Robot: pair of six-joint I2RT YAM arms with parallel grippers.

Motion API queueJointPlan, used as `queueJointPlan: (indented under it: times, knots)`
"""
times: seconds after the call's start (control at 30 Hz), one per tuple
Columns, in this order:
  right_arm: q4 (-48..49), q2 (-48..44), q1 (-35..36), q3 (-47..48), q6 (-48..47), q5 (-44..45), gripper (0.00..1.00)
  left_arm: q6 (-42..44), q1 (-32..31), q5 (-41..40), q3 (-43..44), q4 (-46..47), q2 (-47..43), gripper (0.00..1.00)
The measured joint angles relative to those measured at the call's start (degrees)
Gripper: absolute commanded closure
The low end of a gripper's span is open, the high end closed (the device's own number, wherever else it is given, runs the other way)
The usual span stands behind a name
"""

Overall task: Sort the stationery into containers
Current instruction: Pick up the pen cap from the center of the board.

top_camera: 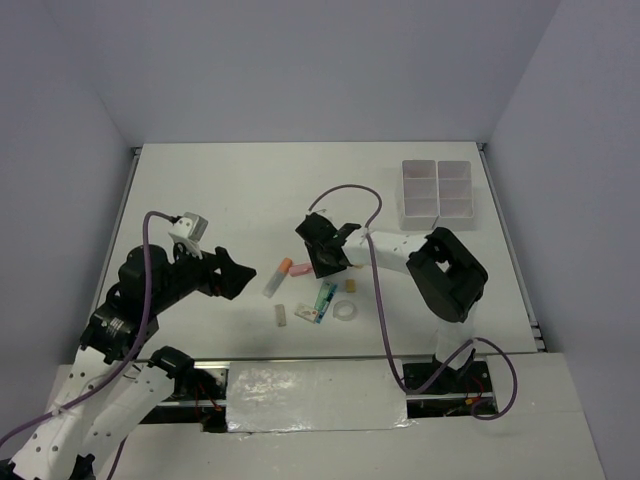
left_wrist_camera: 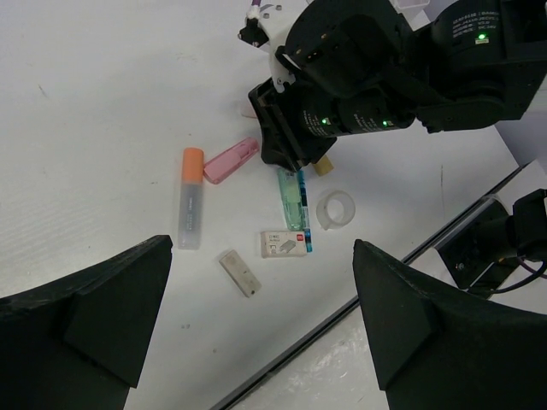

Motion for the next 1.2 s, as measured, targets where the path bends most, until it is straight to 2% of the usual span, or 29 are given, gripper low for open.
queueJointPlan:
  times: [0.2, 0.37, 0.9, 1.0, 1.1, 1.17, 1.2]
  knots:
    - [0.0, 1.4, 0.0, 1.3, -0.1, -0.4, 0.62, 0.0, 0.0, 0.0, 0.0, 0.0, -0.4, 0.01]
    - [0.1, 1.7, -0.2, 1.4, 0.0, -1.1, 0.50, 0.0, 0.0, 0.2, -0.1, 0.1, -0.7, 0.01]
    - [0.1, 2.1, -1.7, 2.1, 1.0, -1.8, 0.57, 0.0, 0.0, 0.3, -0.1, 0.2, -0.7, 0.01]
    - [0.1, 2.2, -1.7, 2.1, 1.0, -1.5, 0.65, 0.0, 0.0, 0.3, -0.1, 0.2, -0.8, 0.01]
    - [0.1, 2.2, -1.9, 2.1, 1.1, -1.2, 0.67, 0.0, 0.0, 0.3, -0.1, 0.2, -1.1, 0.01]
    - [0.1, 2.2, -1.9, 2.1, 1.1, -1.2, 0.76, 0.0, 0.0, 0.3, -0.1, 0.2, -1.1, 0.01]
    - [0.1, 2.3, -1.9, 2.2, 1.2, -1.0, 0.85, 0.0, 0.0, 0.3, -0.1, 0.2, -1.1, 0.01]
